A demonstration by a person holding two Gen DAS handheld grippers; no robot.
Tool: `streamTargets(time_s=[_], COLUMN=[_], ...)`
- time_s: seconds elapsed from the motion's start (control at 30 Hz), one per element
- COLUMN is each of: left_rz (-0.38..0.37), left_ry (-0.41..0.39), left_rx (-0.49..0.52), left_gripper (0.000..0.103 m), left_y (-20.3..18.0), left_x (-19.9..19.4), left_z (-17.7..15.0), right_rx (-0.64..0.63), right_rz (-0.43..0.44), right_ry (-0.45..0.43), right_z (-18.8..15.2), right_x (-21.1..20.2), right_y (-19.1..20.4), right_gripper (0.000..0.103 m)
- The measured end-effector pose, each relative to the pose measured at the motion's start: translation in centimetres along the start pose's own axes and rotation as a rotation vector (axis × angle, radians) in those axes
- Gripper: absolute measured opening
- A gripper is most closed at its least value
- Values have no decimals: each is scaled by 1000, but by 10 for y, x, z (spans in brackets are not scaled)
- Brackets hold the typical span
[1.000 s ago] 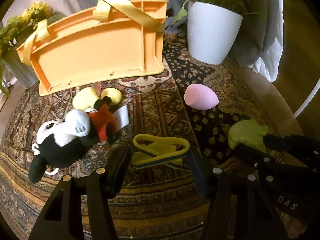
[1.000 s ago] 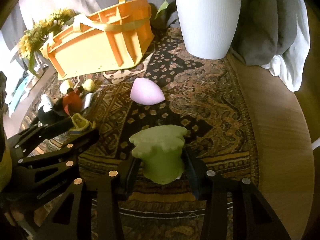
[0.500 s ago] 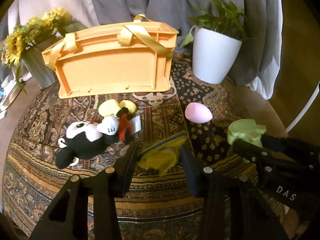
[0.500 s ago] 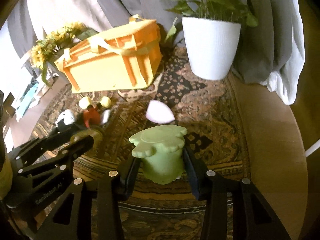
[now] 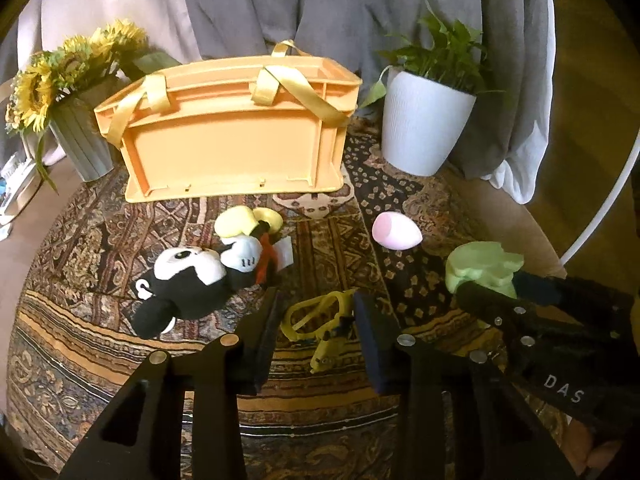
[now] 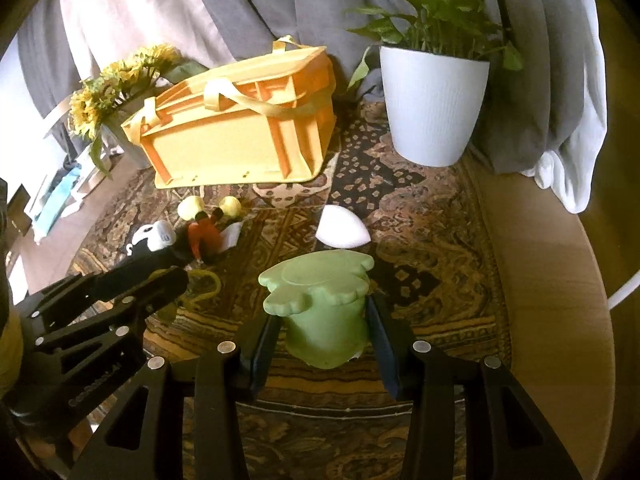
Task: Organize soft objects
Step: 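Close left tool on the yellow rubber band while right tool grips the green plush, then carry the yellow band and green plush up over the orange crate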
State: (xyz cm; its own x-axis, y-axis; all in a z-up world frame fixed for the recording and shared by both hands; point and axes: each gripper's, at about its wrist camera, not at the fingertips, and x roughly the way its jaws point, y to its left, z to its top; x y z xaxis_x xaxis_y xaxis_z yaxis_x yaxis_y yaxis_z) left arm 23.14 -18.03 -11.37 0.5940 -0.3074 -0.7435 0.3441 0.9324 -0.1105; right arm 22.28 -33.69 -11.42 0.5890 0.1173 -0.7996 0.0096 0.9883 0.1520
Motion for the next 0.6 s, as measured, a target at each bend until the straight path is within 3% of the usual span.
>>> streamTargets(time_s=[0.6], left_rz=[0], left_ry=[-171], left_rx=[-36], left_gripper=[37], left_y=[41], left_x=[-58], left_z=[41], right_rx=[-35], right_rz=[37], right_ry=[-140], right_z=[46], right_x=[-30], right_y=[56], right_gripper=[45])
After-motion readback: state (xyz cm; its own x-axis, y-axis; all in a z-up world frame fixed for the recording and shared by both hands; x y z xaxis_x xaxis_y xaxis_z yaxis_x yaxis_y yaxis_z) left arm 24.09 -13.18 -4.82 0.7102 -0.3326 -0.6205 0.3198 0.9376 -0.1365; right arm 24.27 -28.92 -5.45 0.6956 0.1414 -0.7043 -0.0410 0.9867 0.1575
